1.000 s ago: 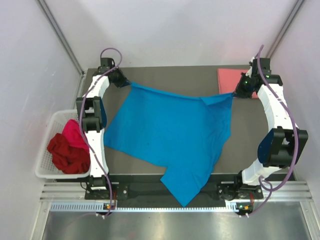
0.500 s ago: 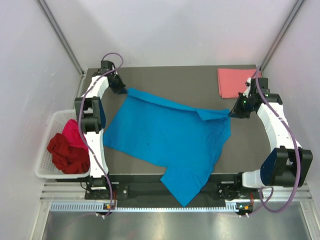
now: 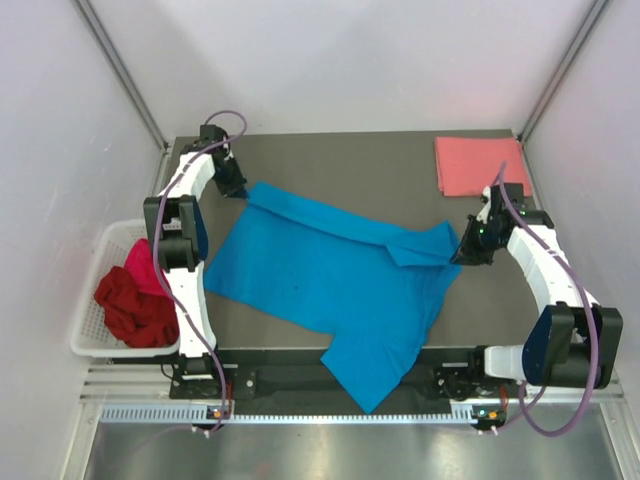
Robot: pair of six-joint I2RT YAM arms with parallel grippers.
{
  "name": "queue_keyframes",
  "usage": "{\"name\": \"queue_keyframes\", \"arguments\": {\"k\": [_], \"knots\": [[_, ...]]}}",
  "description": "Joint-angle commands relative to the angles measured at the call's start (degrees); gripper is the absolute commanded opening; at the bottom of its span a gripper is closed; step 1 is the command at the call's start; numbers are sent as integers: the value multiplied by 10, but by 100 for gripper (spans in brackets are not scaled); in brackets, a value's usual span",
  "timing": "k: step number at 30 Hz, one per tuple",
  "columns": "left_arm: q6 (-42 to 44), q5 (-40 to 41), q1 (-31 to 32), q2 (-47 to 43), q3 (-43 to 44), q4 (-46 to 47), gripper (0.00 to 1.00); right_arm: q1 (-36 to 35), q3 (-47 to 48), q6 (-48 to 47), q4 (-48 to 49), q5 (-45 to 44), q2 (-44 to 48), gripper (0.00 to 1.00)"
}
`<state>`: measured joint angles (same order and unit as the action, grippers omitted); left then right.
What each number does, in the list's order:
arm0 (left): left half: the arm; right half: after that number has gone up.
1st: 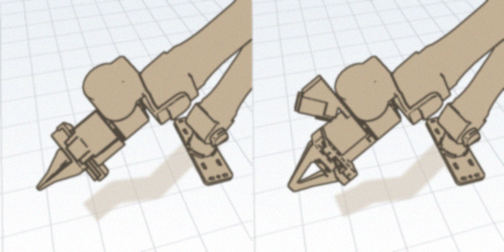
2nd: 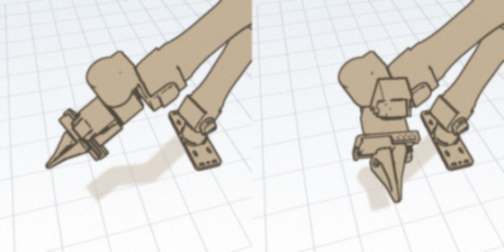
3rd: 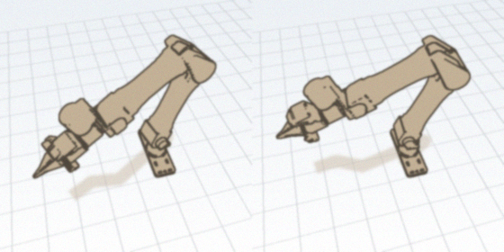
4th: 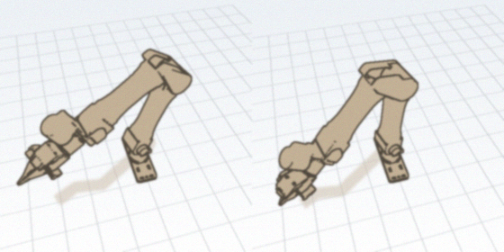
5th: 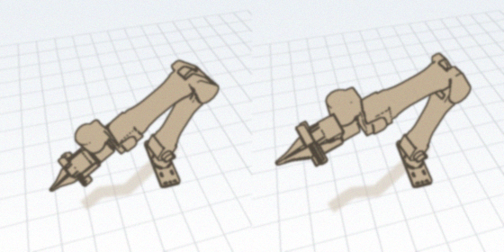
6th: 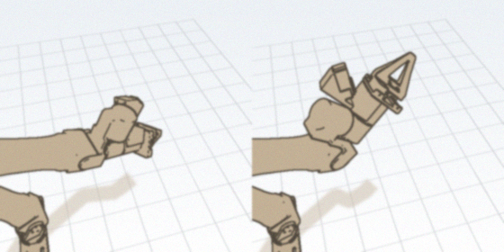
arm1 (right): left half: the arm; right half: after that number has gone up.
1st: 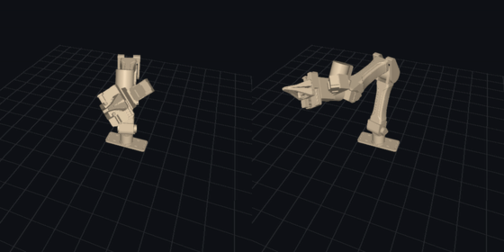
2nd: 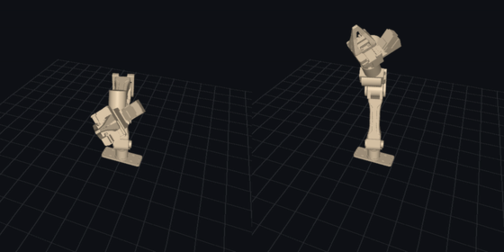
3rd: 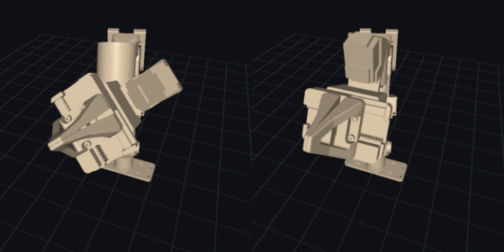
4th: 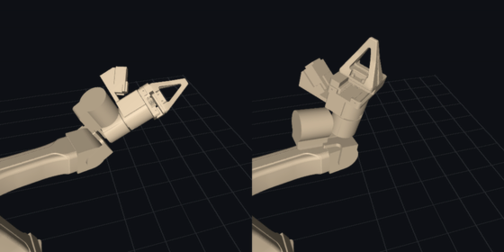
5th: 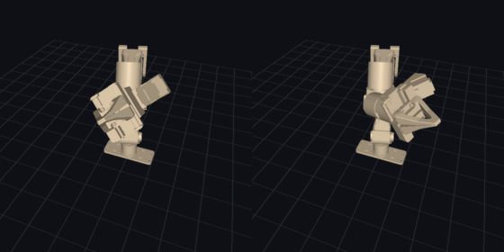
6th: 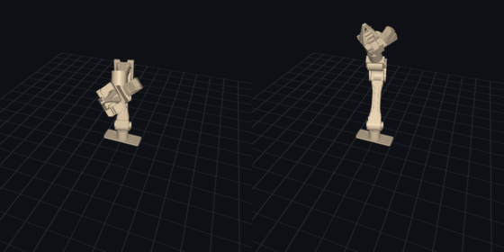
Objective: Fold and stack the t-shirts
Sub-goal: Fold the tshirt
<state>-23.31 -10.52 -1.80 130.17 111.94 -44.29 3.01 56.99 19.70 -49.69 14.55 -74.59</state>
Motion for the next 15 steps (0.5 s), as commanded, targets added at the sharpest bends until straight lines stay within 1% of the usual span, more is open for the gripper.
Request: {"name": "queue_keyframes", "arguments": {"k": [1,10,15], "knots": [[12,10,-4,-4,-11,-8,0,-5,0,-2,17,0,9,0],[12,24,-4,-19,-63,-4,0,-5,-15,-5,10,-7,22,0],[9,20,-4,-9,-69,-2,0,-6,-43,2,21,3,25,0]]}}
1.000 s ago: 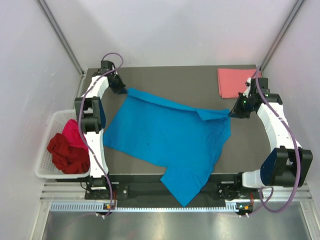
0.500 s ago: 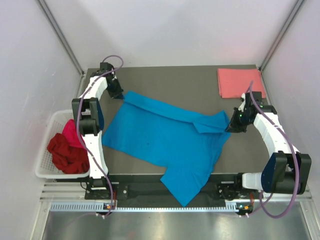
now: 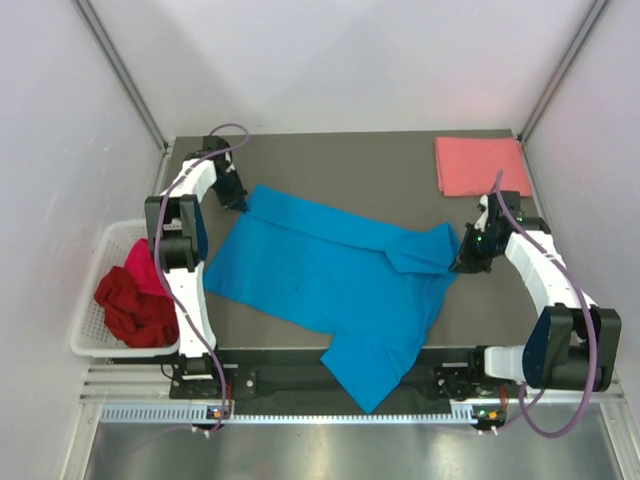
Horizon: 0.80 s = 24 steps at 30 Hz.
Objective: Fold and stack the t-shirts
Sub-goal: Fold the tshirt
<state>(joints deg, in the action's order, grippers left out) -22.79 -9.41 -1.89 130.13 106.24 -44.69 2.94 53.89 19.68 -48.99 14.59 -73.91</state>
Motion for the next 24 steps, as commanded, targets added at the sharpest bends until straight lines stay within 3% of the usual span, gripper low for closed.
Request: {"name": "queue_keyframes", "arguments": {"k": [1,24], "knots": [[3,9,-4,-8,-12,4,0,-7,-16,4,15,5,18,0],[-5,18,-7,-10,-43,7,0,-16,-75,34,16,19,54,0]]}}
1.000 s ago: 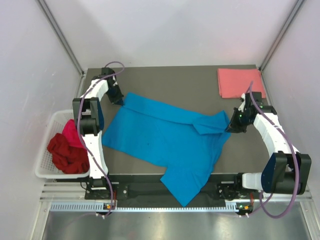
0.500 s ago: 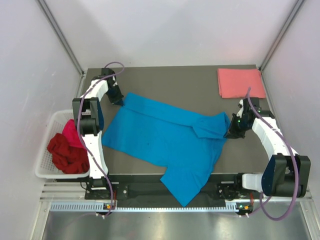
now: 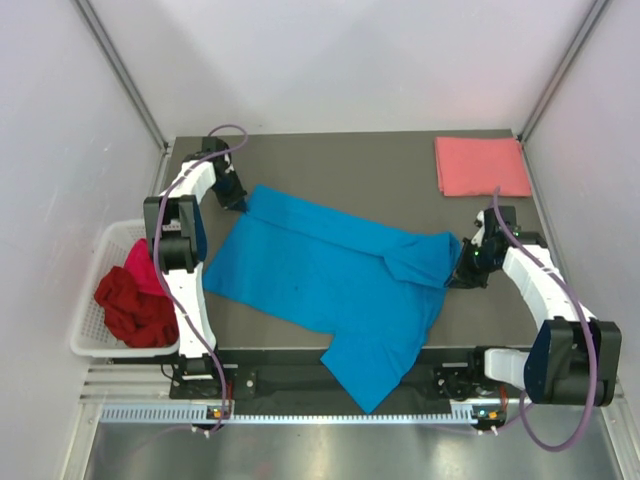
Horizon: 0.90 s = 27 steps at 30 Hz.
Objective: Fold and stack the t-shirts
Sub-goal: Fold the tshirt
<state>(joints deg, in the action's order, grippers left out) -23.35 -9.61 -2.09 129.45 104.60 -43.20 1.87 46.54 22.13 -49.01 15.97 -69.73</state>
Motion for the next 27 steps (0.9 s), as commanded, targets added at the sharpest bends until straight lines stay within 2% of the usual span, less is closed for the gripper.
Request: {"name": "queue_keyframes", "arguments": {"k": [1,27], "knots": [[1,23,-4,-4,-27,-6,0,-6,-7,11,18,6,11,0],[3,46,-5,21,-18,-9,0,-7,-67,35,45,-45,-80,4]]}}
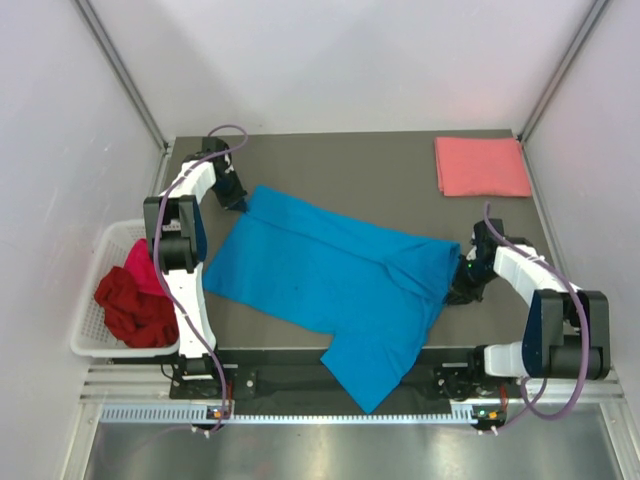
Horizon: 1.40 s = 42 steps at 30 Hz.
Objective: Fold and stack the t-shirts
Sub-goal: Fold the tshirt
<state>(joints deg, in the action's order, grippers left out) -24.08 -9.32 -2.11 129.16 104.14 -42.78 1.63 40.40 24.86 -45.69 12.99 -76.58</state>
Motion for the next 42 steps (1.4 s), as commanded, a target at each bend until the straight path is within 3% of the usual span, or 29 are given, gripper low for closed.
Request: {"name": "queue_keyframes", "arguments": {"k": [1,3,4,7,13,15,20,25,36,38,39,40,42], "knots": [[11,42,-4,25,-13,-13,1,-5,-8,6,15,-5,-16,16],[16,40,-4,21,-13,-23,14,-5,8,-9,10,18,-17,35],[17,40,-5,14,-17,-24,20,-4,19,-9,-3,11,-6,48],[10,48,-4,-23,-41,-16,41,1,77,-3,3,-21,39,72],[-37,38,-3,-87,-58,9,46,46,162,20,42,23,-50,74],[-53,4,-1,-98,-59,31,43,61,165,42,88,61,-72,73],[-85,-93,4,-62,-30,102,20,81,187,77,131,91,-138,61],[-105,-168,18,13,14,129,13,96,191,116,191,114,-168,42],[-134,-200,18,124,104,118,13,111,184,154,222,127,-208,52],[-138,-198,17,136,113,114,12,113,183,153,226,124,-216,44],[-139,-195,17,137,113,111,12,115,180,149,226,119,-219,36],[-141,-192,17,139,114,109,12,123,178,146,224,116,-219,22],[-142,-180,16,141,115,104,11,135,168,130,223,105,-211,9]]}}
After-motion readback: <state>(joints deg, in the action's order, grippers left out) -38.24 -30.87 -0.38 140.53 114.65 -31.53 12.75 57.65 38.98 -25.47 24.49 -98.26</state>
